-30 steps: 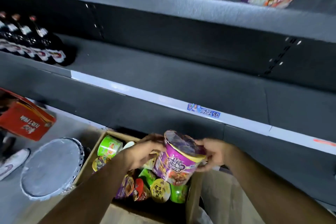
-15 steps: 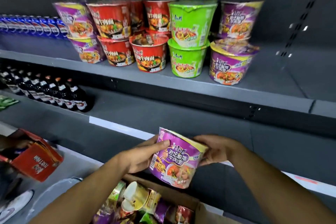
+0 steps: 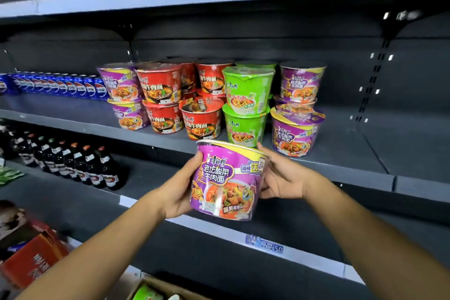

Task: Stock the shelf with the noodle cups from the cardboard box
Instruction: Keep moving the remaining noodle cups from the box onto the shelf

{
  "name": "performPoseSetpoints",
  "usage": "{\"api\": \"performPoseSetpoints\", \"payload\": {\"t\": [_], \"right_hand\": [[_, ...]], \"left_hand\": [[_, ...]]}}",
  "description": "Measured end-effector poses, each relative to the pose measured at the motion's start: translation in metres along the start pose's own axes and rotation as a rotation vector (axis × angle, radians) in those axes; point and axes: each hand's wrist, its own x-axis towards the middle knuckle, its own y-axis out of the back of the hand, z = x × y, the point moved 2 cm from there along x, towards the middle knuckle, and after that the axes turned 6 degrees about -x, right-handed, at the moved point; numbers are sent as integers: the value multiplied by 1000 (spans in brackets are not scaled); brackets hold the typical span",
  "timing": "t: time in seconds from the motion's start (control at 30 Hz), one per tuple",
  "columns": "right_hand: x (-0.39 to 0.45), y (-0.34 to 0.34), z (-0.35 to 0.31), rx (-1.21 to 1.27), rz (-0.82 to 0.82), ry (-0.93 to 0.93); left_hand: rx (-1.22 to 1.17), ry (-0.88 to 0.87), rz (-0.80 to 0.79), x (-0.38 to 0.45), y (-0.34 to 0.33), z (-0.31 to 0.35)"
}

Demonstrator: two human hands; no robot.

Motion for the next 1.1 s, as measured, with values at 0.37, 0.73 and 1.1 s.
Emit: {"api": "performPoseSetpoints", "payload": {"t": [0.37,0.73,1.1], "right_hand": [[-3,-1,-39,13,-32,178],[-18,17,-61,83,62,373],[-42,55,-85,202,111,540]], "left_hand": [[-116,-125,0,13,-15,38],[-39,-194,-27,49,-43,59],[158,-344,9,89,-91,80]]}}
